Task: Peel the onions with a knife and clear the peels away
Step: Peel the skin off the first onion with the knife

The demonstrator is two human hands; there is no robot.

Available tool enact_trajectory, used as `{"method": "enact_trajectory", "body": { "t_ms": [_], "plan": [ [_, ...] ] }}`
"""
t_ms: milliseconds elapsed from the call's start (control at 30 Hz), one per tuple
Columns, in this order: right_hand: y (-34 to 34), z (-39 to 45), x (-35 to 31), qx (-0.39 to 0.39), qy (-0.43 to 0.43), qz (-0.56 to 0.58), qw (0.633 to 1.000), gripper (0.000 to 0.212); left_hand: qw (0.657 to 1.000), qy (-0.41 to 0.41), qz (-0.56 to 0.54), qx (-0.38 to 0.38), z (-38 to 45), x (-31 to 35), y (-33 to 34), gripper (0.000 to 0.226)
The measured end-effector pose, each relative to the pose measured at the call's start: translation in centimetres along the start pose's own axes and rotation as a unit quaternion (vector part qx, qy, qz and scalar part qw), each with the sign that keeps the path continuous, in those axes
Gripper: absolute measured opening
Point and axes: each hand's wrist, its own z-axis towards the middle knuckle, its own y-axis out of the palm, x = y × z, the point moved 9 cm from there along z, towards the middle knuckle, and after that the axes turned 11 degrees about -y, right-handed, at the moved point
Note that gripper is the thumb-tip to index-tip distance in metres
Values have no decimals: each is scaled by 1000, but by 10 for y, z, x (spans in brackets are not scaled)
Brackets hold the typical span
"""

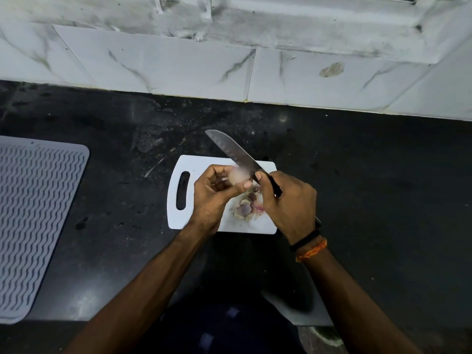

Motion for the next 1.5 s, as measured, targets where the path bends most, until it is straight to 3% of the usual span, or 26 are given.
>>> {"method": "enact_trajectory", "body": {
  "t_ms": [167,333,633,833,1100,1300,1500],
  "plan": [
    [2,1,11,-14,35,-36,999,36,1000,-3,12,-12,-1,-1,1,43],
    [-12,5,2,16,42,43,998,32,1000,4,4,-10,-1,1,0,45],
    [1,1,-4,-43,23,34,998,38,999,5,-31,-23,-3,9,6,42],
    [-3,2,12,-28,74,59,995,44,998,17,-47,-42,-8,12,10,39],
    [7,-1,4,-68,44,39,996,43,997,14,-65,-44,-7,12,9,43],
    [3,-1,14,-31,91,58,994,48,997,18,-56,-53,-7,15,13,44],
    [8,-4,15,-48,93,45,994,47,997,16,-57,-51,-7,12,11,46]
  ]
}}
